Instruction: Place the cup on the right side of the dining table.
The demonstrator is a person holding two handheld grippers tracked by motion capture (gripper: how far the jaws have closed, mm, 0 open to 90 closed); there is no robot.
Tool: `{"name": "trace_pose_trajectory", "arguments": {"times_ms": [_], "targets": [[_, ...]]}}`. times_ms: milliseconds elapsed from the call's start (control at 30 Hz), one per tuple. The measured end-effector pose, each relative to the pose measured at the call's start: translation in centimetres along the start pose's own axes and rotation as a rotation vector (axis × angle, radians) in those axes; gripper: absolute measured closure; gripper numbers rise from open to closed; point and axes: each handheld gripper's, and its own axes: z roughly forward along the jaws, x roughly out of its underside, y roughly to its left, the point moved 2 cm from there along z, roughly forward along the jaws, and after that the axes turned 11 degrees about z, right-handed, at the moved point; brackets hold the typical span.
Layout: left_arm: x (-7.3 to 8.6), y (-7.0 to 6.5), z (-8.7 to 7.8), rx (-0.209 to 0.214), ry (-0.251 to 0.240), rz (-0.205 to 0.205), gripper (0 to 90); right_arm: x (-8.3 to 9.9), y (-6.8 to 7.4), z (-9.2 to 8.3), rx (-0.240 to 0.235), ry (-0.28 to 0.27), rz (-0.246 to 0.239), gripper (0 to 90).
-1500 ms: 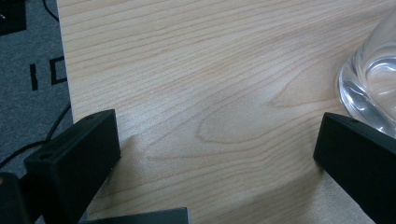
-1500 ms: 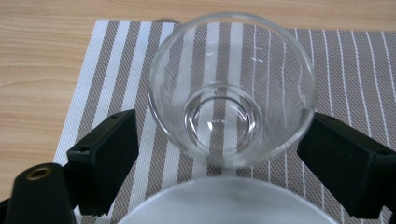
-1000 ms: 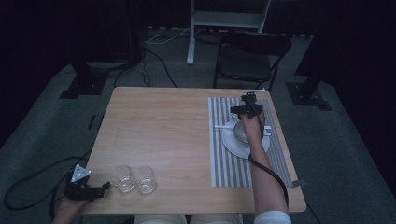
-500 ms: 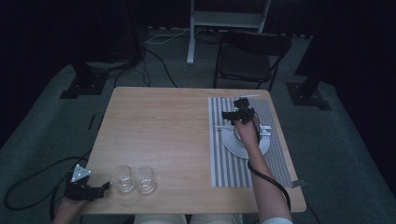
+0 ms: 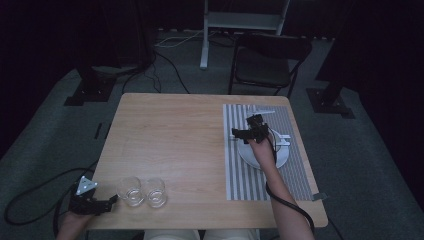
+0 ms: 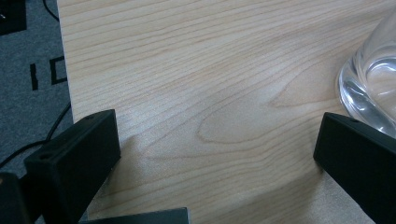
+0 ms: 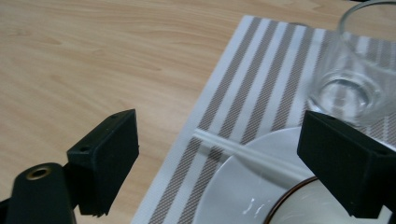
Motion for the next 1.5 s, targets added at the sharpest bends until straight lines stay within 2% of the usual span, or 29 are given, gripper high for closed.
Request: {"name": "trace_pose_trajectory", "arguments": {"times_ms": [133,333,500,700,833,967,1367,1500], "targets": [[0.0,0.0,0.0,0.000,0.000,-0.001,0.8,0.4,0.3,-0.5,-0.005,0.002,-0.018,12.2],[0.0,0.0,0.0,-0.001,0.000,-0.001,0.8,1.1,0.7,-1.2,-0.037,0.001,-0.028,12.3],[0.0,0.0,0.0,-0.001,0.000,-0.001,0.8,1.7,0.9,-1.7,-0.042,0.000,-0.048,12.2],[0.0,0.0,0.0,0.000,-0.001,0.000,0.8,2.3,1.1,-2.6,-0.062,-0.023,-0.048,12.3],[0.0,0.0,0.0,0.000,0.000,0.000,0.8,3.7,1.0,-3.3,-0.076,-0.026,-0.055,12.3],[0.0,0.0,0.0,0.000,0.000,-0.001,0.8,4.7,0.7,-3.7,-0.073,-0.023,-0.066,12.2],[0.0,0.0,0.0,0.000,-0.002,-0.001,0.8,7.7,-0.6,-5.0,-0.084,-0.039,-0.047,12.2],[0.0,0.0,0.0,0.000,-0.001,-0.001,0.8,8.5,-1.1,-5.7,-0.061,-0.063,-0.050,12.3]]}}
